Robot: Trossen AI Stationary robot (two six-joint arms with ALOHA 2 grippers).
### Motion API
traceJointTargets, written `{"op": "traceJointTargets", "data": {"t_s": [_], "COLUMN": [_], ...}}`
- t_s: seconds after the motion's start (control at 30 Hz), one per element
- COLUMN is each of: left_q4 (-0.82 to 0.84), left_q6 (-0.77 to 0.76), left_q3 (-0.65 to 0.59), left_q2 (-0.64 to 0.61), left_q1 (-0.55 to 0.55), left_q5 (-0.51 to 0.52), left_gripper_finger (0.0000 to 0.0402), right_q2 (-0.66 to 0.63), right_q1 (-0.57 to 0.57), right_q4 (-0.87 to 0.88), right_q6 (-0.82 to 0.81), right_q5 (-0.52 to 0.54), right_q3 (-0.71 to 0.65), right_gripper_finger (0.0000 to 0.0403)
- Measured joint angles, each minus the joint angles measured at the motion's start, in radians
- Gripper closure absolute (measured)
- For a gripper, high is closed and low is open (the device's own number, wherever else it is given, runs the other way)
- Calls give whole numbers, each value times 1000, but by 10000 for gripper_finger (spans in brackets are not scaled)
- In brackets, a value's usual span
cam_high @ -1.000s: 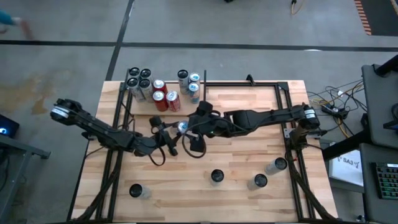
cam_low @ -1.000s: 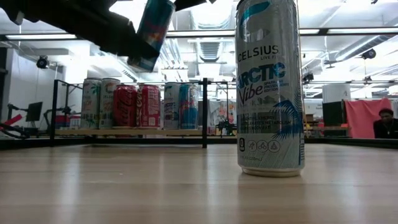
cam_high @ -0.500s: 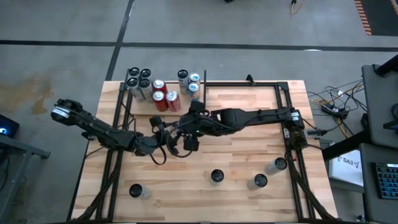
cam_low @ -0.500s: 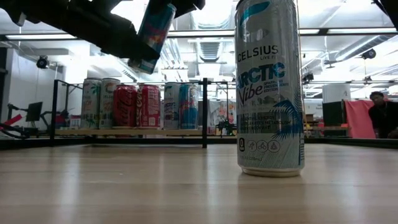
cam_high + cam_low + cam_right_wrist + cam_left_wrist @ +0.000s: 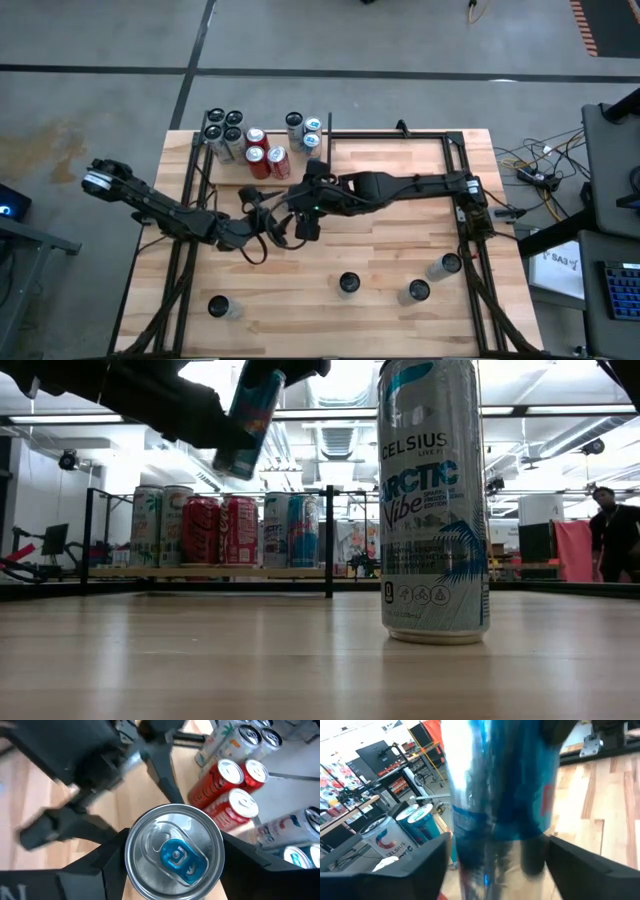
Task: Place canned beverage on shelf
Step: Put the blue and silver soda can on the shelf aligned with the other blue and silver soda cans
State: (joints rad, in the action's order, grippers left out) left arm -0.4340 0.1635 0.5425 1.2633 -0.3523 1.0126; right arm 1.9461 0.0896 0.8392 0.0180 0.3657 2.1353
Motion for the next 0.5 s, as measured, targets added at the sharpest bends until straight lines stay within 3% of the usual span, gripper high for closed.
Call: {"op": "traceJointTargets", "data": {"t_s": [0.17,0.5], "left_q4": [-2,2], "left_q6": [4,146], "left_q3": [1,1], "left_q2": [-14,-149], "left_q1": [0,-39], "left_q5": [3,106], "left_gripper_finger": [52,51], "right_q2": [-2,-13], "right_q1": [-18,-115], "right_q4": [24,94], "right_q6": [0,-14], "right_q5": [1,-51], "right_q3": [0,0], "right_gripper_finger": [173,173]}}
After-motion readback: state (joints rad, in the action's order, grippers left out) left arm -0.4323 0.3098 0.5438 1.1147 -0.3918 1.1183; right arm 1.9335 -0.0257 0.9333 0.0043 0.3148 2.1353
